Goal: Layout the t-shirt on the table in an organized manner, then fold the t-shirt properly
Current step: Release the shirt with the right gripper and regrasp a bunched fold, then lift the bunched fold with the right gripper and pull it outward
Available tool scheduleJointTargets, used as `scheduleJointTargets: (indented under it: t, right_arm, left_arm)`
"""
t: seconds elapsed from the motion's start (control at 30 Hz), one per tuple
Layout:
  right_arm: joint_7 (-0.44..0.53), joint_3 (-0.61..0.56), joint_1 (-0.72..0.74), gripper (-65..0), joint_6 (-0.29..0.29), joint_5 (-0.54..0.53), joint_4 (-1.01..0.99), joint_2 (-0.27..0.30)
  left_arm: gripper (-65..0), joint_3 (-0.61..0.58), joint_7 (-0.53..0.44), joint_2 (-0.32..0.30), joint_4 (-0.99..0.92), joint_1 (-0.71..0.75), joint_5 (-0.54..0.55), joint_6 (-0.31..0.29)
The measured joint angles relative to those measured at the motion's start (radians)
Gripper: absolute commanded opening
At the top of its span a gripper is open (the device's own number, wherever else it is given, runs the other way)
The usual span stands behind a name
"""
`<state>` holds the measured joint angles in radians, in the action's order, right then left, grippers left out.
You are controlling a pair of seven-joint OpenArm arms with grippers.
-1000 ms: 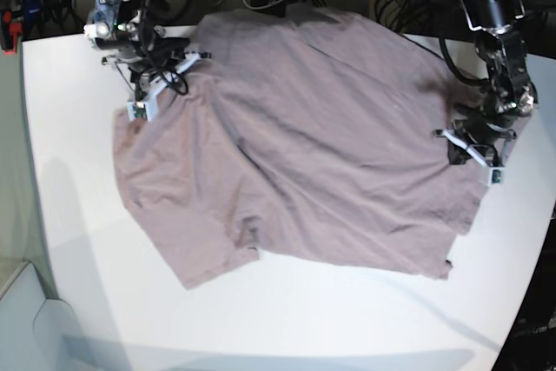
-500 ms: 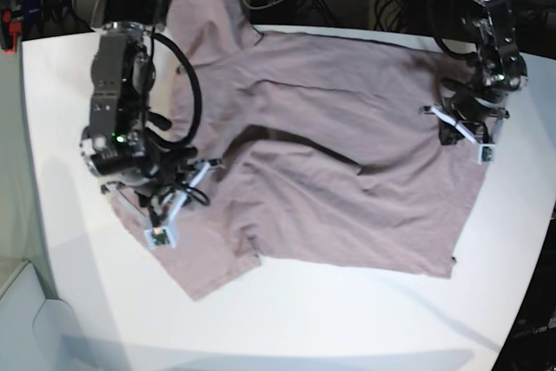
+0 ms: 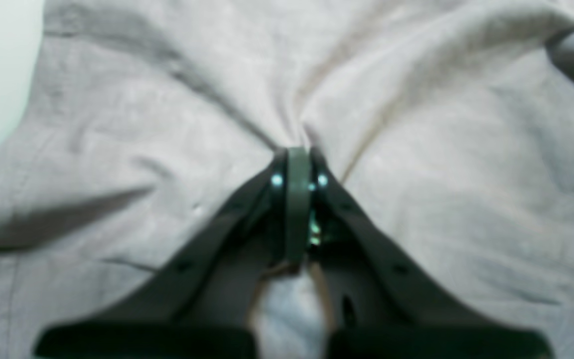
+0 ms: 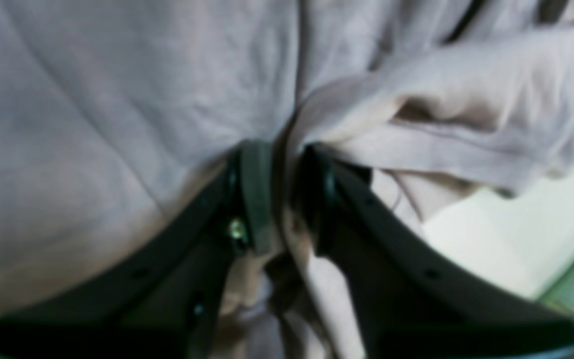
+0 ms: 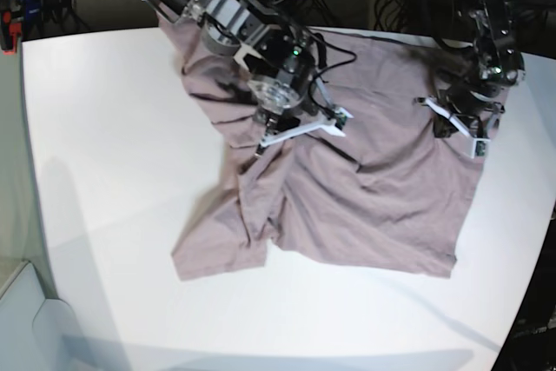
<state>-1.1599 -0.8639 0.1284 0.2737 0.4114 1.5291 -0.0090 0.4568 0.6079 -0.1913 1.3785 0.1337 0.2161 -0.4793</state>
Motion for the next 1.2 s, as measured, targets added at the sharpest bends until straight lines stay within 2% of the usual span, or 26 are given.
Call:
scheduleJointTargets:
  t: [0.2,0.33,0.53,0.6,0.67,0.73,0.8,1.0,1.2]
  right_arm:
    - [-0.003,0.002,-0.061,-48.0,0.000,0.020,0.190,0.048]
    - [0.000,0.056,-0.118,-48.1,0.000,0.020,0.302,0.074]
    - [0.003,0.258,-0.182,-47.8,0.001,0.014,0.371,0.110]
    - [0.011,0.330,-0.196,-47.8,0.024,0.031,0.371,0.117]
    - [0.037,0.364,-0.208,-47.8,0.091,0.026,0.372,0.119]
    - [0.037,0.381,-0.223,-47.8,0.156,0.023,0.372,0.112]
    - [0.037,0.382,-0.238,-47.8,0.175,0.023,0.373,0.110]
    - [0.039,0.381,-0.240,-47.1,0.175,0.024,0.373,0.052]
    - [0.058,0.381,-0.213,-35.6,0.175,0.027,0.375,0.013]
  left_arm:
    - [-64.9,0.000,0.005,0.006,0.008,0.002,-0.006,0.000]
    - [-64.9,0.000,-0.003,0.006,0.004,0.002,-0.006,0.000]
    - [-64.9,0.000,0.001,0.003,0.003,-0.001,-0.006,0.000]
    - [-64.9,0.000,0.001,0.003,0.002,-0.001,-0.004,0.000]
    - [-64.9,0.000,0.000,0.003,0.000,-0.002,-0.006,0.000]
    - [-64.9,0.000,0.002,0.003,0.000,-0.003,-0.006,0.000]
    - [-64.9,0.000,0.001,0.003,0.000,-0.003,-0.005,0.000]
    - [-64.9,0.000,0.001,0.003,0.000,-0.003,-0.005,0.000]
    - [-64.9,0.000,0.000,0.004,0.001,-0.002,-0.006,0.000]
